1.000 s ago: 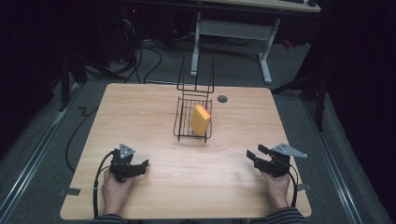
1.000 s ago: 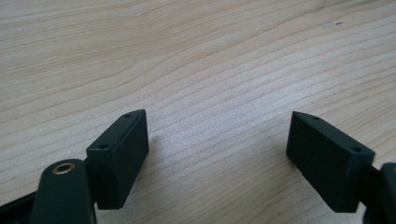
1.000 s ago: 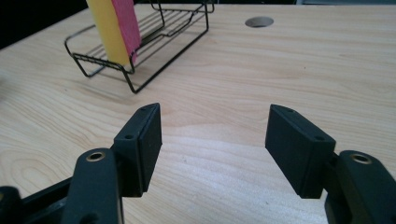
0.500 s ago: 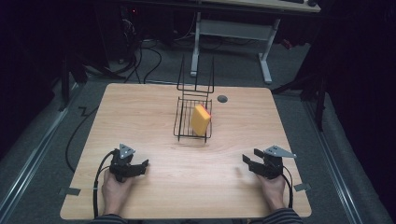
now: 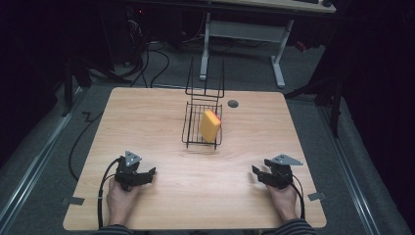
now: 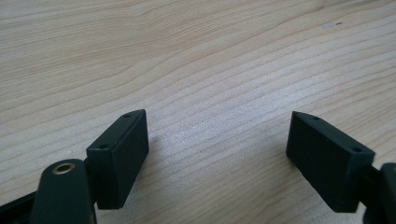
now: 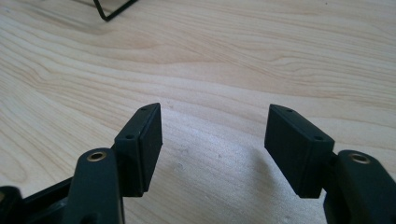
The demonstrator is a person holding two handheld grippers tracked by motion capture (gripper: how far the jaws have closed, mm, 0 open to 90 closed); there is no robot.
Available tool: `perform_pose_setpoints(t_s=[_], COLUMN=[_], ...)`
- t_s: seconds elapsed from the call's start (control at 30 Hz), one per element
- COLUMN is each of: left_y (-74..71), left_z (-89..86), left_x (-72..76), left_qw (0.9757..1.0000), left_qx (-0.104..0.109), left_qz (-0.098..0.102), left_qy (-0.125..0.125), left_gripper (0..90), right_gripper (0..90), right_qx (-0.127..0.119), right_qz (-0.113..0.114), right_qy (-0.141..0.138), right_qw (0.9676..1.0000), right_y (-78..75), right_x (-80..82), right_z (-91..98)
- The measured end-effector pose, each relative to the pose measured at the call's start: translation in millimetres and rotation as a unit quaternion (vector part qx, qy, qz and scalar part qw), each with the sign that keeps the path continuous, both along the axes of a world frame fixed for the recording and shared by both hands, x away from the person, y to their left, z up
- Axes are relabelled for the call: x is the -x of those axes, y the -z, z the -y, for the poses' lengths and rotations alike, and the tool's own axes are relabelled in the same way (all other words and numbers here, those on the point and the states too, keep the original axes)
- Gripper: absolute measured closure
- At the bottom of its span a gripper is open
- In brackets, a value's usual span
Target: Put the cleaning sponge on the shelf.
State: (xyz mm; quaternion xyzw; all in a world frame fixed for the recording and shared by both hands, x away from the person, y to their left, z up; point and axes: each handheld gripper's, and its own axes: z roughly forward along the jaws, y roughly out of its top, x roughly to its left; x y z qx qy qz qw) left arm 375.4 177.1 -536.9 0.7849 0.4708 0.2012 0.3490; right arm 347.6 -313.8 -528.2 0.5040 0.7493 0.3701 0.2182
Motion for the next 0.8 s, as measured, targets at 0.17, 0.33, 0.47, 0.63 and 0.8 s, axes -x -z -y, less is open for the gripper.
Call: perform_pose_setpoints(t_s=[0.17, 0.33, 0.47, 0.63, 0.8], left_y=[0.0, 0.0, 0.0, 0.0, 0.0], left_z=[0.0, 0.0, 0.0, 0.0, 0.1], left_x=[0.0, 0.1, 0.1, 0.1, 0.1], left_qw=[1.0000, 1.0000, 1.0000, 1.0000, 1.0000], left_qx=[0.000, 0.000, 0.000, 0.000, 0.000], left_qz=[0.000, 0.000, 0.000, 0.000, 0.000], left_qy=[0.000, 0.000, 0.000, 0.000, 0.000], left_gripper=[21.6, 21.6, 21.6, 21.6, 21.5], right_gripper=[36.9, 36.3, 36.2, 36.2, 36.2], right_qx=[0.030, 0.045, 0.045, 0.045, 0.045], right_qz=[-0.013, -0.022, -0.022, -0.022, -0.022], right_qy=[0.002, 0.004, 0.006, 0.007, 0.007], right_qw=[0.9995, 0.9988, 0.9987, 0.9987, 0.9987], right_y=[1.1, 2.2, 2.2, 2.2, 2.2], right_x=[-3.2, -5.1, -4.8, -4.6, -4.6], right_z=[-3.0, -3.9, -4.1, -4.2, -4.2])
